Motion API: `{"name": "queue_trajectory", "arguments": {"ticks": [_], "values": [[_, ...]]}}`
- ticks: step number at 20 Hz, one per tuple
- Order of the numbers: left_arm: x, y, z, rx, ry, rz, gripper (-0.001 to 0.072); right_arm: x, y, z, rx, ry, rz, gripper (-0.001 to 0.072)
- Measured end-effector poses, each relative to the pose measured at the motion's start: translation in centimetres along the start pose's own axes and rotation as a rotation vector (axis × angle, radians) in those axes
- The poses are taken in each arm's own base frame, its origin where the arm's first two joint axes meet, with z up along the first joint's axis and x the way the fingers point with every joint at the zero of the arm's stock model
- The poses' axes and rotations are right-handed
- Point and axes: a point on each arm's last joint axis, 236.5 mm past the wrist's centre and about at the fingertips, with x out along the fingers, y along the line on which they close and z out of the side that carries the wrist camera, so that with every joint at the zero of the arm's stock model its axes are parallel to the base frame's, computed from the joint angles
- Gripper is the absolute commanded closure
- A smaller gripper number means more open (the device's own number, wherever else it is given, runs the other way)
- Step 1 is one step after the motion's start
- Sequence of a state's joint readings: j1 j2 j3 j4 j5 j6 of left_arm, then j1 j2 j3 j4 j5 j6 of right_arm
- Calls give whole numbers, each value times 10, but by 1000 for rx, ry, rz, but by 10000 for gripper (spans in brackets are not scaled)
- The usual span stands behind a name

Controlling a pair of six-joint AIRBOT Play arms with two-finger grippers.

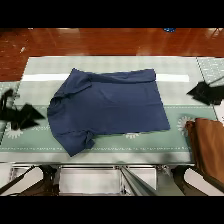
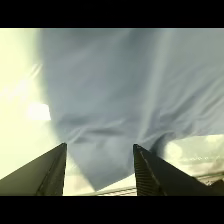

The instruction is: Fold the shirts.

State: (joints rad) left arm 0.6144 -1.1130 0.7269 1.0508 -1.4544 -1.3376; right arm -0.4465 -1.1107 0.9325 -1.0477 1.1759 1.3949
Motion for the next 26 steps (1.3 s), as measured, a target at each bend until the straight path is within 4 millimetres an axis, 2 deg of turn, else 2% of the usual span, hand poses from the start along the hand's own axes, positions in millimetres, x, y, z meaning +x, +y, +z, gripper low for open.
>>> {"name": "queue_trajectory", "arguments": {"ticks": [2,4,7,13,14,15,16,18,20,22,23,26], "values": [[17,15,-22,-76,-16,-35,202,9,-3,-31,16,17,16,304],[34,17,-34,-130,-35,-91,202,17,-4,-51,27,29,33,304],[50,18,-37,-177,-71,-127,202,23,-2,-62,39,26,57,304],[72,15,-30,-197,-88,-129,205,26,1,-68,46,22,77,304],[76,14,-29,-193,-86,-126,280,26,2,-67,50,20,82,304],[81,13,-26,-191,-89,-122,580,26,4,-66,55,16,90,304],[86,15,-22,-175,-98,-105,676,26,4,-64,59,7,93,304],[89,10,-19,-133,-90,-109,676,25,-2,-58,76,-19,78,304],[86,7,-11,-90,-96,-103,676,23,-26,-56,123,-29,8,304],[78,5,1,-43,-123,-89,676,27,-50,-66,189,12,-48,304],[74,2,6,-27,-131,-92,676,31,-55,-73,214,49,-53,304],[66,-9,10,-1,-131,-117,676,49,-51,-96,246,183,-5,304]]}}
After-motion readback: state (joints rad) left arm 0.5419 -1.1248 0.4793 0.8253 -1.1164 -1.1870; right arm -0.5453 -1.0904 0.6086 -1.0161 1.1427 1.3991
